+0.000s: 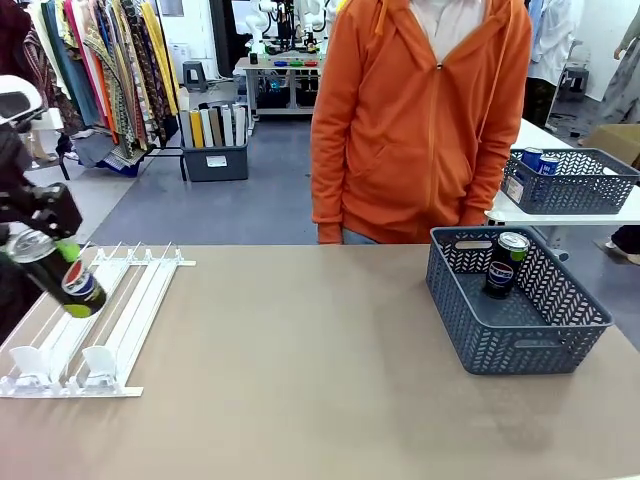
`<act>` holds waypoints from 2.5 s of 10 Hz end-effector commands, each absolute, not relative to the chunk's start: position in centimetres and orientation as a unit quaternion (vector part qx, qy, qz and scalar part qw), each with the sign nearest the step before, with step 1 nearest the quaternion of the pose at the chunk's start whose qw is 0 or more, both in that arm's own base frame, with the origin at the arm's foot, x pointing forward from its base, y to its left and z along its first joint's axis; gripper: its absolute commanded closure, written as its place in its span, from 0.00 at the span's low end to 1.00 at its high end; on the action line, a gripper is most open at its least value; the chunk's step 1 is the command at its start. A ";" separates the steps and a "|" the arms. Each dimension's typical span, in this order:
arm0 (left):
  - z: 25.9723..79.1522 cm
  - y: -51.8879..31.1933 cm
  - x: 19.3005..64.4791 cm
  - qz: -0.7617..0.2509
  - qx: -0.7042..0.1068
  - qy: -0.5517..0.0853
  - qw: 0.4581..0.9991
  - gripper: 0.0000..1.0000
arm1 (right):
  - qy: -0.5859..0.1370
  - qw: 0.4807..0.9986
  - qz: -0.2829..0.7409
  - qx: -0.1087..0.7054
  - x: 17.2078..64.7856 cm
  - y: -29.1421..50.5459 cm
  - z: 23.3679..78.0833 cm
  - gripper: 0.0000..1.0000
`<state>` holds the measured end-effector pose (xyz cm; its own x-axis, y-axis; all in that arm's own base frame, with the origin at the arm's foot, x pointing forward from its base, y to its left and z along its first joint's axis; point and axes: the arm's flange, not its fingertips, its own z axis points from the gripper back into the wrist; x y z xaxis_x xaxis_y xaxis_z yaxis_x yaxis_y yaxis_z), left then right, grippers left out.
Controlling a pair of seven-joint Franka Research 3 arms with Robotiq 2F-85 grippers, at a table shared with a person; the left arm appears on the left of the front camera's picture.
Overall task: Retrieve and store the cans from the dispenser.
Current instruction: Pick up one can from the Automatic Can Dispenser and place it in the middle of the table.
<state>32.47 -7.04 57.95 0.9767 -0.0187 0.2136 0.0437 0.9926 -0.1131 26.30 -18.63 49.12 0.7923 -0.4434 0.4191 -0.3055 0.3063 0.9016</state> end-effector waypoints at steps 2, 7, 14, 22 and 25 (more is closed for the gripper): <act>59.7 -18.4 40.1 -0.071 -0.041 -0.117 0.990 1.00 | -0.330 0.732 -0.044 0.594 26.6 -18.5 49.5 0.00; 48.9 -38.2 47.2 -0.185 0.024 -0.027 0.982 1.00 | -0.330 0.732 -0.044 0.594 26.6 -18.5 49.5 0.00; 43.2 -41.1 48.9 -0.220 0.001 0.013 0.975 1.00 | -0.330 0.732 -0.044 0.594 26.6 -18.5 49.5 0.00; 45.3 -39.6 48.0 -0.205 -0.022 0.000 0.978 0.00 | -0.330 0.732 -0.044 0.594 26.6 -18.5 49.5 0.00; 50.9 -33.8 44.6 -0.178 -0.071 -0.022 0.981 0.00 | -0.330 0.732 -0.044 0.594 26.6 -18.5 49.5 0.00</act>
<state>47.01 -37.96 50.06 0.9324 -0.3583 0.0478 0.3613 0.9282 -0.0887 26.29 -18.63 49.11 0.7924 -0.4434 0.4188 -0.3053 0.3061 0.9017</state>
